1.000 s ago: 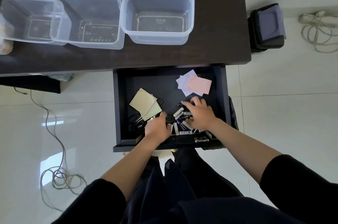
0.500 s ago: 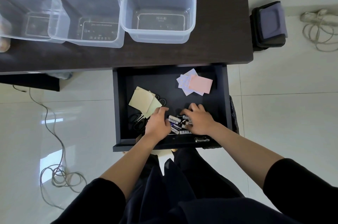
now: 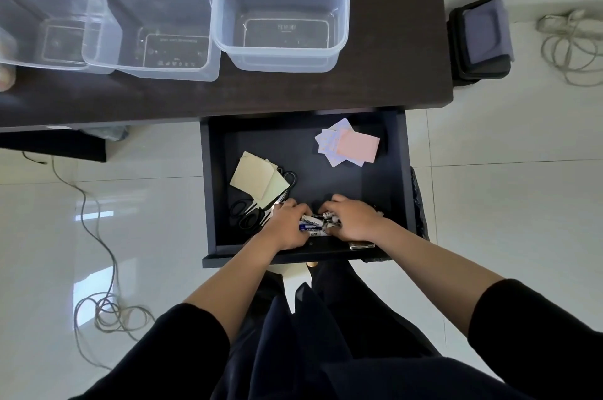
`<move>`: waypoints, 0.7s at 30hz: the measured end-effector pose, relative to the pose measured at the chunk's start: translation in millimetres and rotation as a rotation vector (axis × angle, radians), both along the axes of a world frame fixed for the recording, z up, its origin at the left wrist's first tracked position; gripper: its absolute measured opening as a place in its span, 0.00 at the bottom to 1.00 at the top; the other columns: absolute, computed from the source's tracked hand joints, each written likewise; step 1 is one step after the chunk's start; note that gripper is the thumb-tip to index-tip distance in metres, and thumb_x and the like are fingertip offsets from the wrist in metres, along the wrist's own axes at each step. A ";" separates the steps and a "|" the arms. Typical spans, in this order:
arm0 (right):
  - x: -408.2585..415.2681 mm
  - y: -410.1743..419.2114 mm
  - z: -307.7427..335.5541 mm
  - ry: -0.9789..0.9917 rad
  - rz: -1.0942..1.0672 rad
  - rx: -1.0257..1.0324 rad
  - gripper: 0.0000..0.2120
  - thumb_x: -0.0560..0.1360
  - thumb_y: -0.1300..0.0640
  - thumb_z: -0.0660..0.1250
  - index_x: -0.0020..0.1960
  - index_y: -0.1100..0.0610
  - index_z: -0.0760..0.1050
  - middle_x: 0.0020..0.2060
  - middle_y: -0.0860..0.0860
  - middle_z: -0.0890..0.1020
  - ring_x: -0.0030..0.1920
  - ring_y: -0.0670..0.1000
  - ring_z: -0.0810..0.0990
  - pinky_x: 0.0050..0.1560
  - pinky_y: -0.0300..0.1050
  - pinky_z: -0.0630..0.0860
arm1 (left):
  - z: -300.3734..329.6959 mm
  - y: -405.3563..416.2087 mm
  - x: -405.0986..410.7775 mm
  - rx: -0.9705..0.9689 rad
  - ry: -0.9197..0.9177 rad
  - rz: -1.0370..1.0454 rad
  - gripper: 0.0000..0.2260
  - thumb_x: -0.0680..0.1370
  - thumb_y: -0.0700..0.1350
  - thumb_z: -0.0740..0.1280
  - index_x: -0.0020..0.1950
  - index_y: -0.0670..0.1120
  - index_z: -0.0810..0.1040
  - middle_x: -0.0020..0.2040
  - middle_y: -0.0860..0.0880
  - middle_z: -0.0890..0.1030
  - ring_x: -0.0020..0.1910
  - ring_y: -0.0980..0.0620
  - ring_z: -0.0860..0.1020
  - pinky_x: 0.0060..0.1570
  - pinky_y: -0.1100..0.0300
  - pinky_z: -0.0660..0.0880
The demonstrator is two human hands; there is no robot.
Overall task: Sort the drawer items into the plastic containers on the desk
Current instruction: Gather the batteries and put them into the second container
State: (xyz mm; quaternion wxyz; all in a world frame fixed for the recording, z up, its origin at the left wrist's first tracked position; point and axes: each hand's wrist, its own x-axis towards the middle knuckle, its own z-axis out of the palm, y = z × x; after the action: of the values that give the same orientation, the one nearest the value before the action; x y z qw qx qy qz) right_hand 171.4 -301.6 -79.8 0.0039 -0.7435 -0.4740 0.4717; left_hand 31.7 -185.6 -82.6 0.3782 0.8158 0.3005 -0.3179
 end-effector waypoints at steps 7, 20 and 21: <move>-3.0 4.0 0.2 0.060 0.022 -0.040 0.17 0.71 0.53 0.67 0.59 0.50 0.74 0.54 0.52 0.75 0.53 0.56 0.77 0.49 0.47 0.73 | -1.6 1.7 -2.3 -0.057 -0.098 0.059 0.13 0.68 0.43 0.73 0.52 0.47 0.79 0.48 0.52 0.73 0.55 0.44 0.73 0.54 0.61 0.68; -5.4 10.6 -2.4 0.063 0.019 -0.097 0.17 0.70 0.52 0.68 0.59 0.51 0.75 0.56 0.51 0.78 0.57 0.54 0.76 0.49 0.45 0.73 | -0.7 5.3 -1.5 -0.179 -0.077 0.341 0.22 0.64 0.38 0.78 0.56 0.44 0.78 0.55 0.45 0.79 0.52 0.55 0.76 0.53 0.65 0.71; -5.8 10.5 -2.9 0.065 0.026 -0.118 0.17 0.70 0.50 0.68 0.59 0.51 0.75 0.55 0.51 0.79 0.56 0.55 0.77 0.47 0.44 0.72 | -1.0 6.8 -2.7 -0.192 -0.074 0.381 0.21 0.65 0.37 0.77 0.56 0.44 0.77 0.56 0.45 0.79 0.54 0.54 0.77 0.54 0.64 0.71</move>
State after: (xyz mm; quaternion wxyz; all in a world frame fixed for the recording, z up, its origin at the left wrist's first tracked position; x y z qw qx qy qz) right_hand 165.6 -291.1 -82.7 -0.0308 -0.7205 -0.4548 0.5225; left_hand 28.9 -178.8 -83.7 0.5183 0.7156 0.4033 -0.2379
